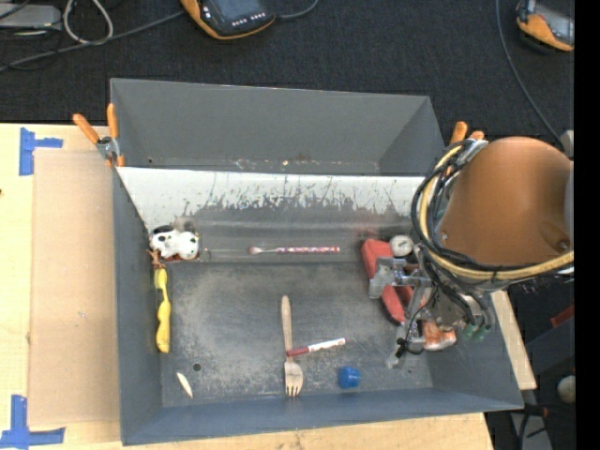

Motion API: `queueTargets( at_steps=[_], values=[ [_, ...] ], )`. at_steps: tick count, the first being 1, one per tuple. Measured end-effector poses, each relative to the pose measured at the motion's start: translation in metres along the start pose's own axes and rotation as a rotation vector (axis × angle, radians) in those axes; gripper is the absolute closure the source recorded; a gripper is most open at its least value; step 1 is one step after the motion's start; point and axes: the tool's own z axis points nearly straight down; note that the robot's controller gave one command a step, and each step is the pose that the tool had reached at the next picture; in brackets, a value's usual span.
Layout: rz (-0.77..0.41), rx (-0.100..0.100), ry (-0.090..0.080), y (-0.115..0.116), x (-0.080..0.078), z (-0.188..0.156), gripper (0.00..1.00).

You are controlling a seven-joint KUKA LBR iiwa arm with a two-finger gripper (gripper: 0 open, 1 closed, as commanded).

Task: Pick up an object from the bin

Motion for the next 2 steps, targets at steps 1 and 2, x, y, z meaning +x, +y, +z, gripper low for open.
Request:
queueTargets(
  at_steps=[1,2],
  values=[
    [-0.118,0.000,-0.003,0.039,-0.019,0.072,0.00],
    [-0.311,0.002,-0.008,0.074,-0.024,0.084,0.00]
  ],
)
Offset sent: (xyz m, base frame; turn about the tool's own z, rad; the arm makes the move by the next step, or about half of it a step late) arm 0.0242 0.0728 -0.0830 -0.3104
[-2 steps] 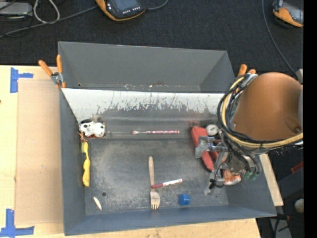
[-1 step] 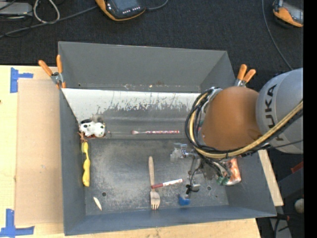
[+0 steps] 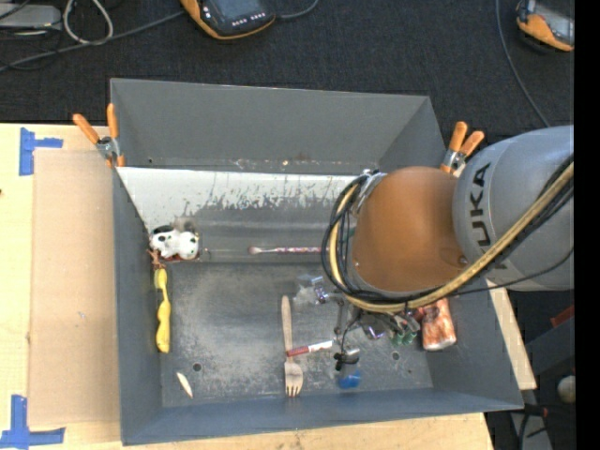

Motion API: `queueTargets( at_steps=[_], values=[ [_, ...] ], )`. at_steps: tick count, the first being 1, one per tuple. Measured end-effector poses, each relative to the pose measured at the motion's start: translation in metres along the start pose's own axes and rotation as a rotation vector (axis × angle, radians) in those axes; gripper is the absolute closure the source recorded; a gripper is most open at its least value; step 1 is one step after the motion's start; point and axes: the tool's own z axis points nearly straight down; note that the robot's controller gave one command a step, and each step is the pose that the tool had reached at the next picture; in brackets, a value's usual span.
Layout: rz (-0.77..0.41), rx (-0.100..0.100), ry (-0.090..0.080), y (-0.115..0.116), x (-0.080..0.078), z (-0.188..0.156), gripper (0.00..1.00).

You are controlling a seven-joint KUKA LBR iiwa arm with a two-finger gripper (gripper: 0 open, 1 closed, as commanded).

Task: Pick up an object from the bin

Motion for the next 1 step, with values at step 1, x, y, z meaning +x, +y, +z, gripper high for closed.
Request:
queueTargets(
  at_steps=[1],
  values=[
    [-0.293,-0.006,0.010,0.0066,-0.0026,0.0217,0.00]
  ],
)
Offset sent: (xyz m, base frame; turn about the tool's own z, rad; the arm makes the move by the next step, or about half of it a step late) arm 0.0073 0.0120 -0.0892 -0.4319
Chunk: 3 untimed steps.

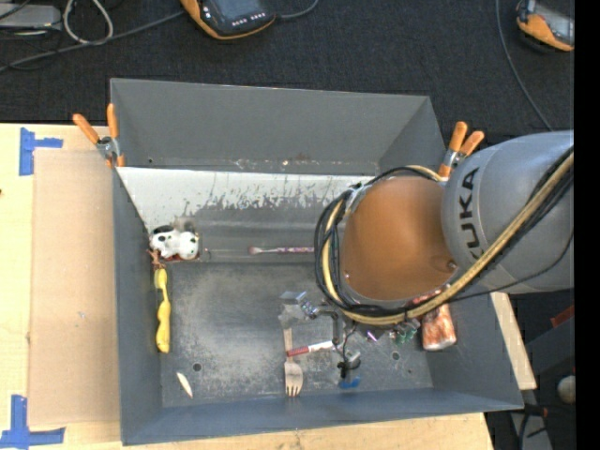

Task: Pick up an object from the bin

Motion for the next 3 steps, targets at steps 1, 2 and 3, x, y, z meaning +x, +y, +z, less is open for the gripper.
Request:
queueTargets(
  at_steps=[1,2,3],
  values=[
    [-0.135,0.005,-0.006,0.001,-0.008,0.069,0.00],
    [-0.330,0.003,-0.006,0.012,-0.012,0.068,1.00],
    [-0.329,0.003,-0.006,0.012,-0.012,0.068,1.00]
  ],
)
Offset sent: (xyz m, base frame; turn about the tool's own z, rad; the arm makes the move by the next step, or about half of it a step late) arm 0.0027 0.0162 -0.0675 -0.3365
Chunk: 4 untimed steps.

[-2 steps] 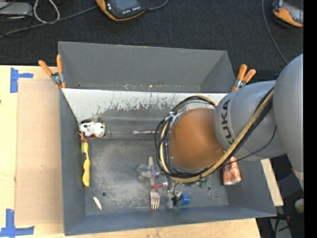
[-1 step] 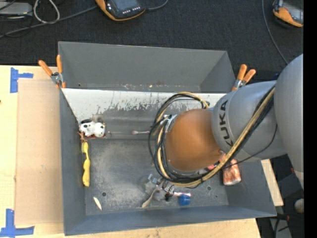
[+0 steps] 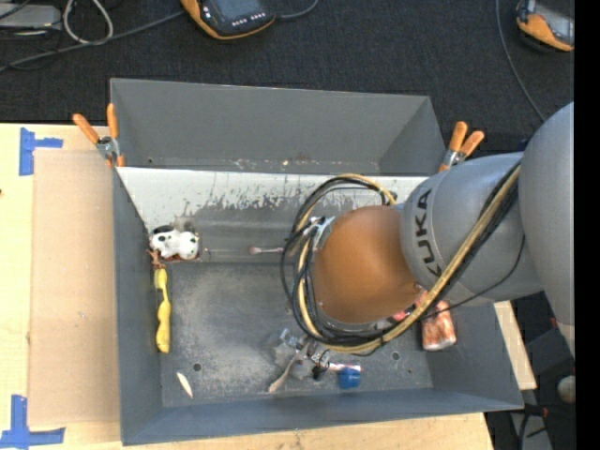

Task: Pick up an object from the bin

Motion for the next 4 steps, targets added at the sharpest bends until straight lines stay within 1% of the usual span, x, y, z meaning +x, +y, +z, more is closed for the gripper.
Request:
queueTargets(
  at_steps=[1,2,3,4],
  values=[
    [0.003,-0.001,0.000,0.001,0.000,-0.008,1.00],
    [0.003,-0.009,0.006,0.003,0.001,-0.043,1.00],
    [0.006,-0.004,0.001,0.002,-0.001,-0.084,1.00],
    [0.009,-0.005,0.001,0.003,-0.001,-0.098,1.00]
  ],
)
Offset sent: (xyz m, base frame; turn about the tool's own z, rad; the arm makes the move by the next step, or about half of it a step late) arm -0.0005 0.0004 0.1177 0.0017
